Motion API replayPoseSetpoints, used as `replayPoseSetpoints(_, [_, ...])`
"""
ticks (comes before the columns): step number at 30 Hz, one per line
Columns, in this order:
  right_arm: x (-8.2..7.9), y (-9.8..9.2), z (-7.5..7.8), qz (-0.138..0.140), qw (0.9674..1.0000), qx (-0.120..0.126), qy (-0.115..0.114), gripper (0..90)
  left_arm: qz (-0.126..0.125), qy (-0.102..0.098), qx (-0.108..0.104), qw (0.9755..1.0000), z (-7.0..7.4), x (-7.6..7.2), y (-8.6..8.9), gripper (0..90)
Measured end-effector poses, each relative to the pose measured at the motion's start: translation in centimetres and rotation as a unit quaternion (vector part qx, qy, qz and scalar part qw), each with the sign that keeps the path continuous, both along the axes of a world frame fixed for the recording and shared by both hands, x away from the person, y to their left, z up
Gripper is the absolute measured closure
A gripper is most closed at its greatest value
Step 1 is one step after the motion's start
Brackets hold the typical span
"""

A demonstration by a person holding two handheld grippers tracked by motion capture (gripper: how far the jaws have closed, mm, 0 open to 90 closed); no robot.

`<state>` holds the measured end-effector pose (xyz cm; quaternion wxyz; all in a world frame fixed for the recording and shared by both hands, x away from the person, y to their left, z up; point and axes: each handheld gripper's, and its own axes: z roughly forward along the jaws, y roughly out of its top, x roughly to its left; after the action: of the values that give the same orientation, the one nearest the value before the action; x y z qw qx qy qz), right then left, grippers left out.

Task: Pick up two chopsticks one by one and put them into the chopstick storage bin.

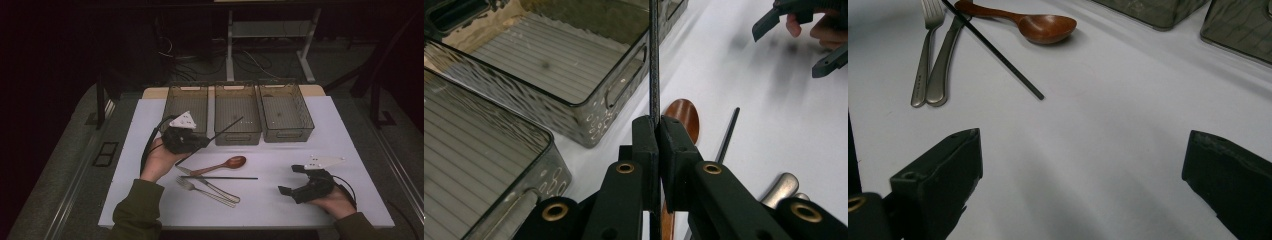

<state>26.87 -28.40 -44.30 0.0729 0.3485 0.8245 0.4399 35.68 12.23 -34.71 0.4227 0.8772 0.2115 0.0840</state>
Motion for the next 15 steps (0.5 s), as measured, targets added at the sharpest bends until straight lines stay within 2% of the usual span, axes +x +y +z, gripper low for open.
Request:
replayPoseSetpoints(2, [-0.1, 0.0, 0.0, 0.001, 1.0000, 0.000, 0.006, 2.2, 0.002, 0.000, -0.006, 1.0000, 0.3, 0.2, 0.1, 85.3])
replayPoseSetpoints(3, [0.0, 0.0, 0.0, 0.002, 1.0000, -0.001, 0.000, 2.2, 0.002, 0.001, -0.011, 0.9999, 0.5, 0.3, 0.1, 85.3])
replayPoseSetpoints(11, [0.0, -0.1, 0.0, 0.002, 1.0000, -0.001, -0.002, 2.1, 0.008, 0.001, -0.031, 0.9995, 1.7, 1.7, 0.4, 85.3])
replayPoseSetpoints(15, [-0.1, -0.1, 0.1, 0.001, 1.0000, 0.000, -0.003, 2.2, 0.007, 0.003, -0.034, 0.9994, 2.3, 2.6, 0.4, 85.3])
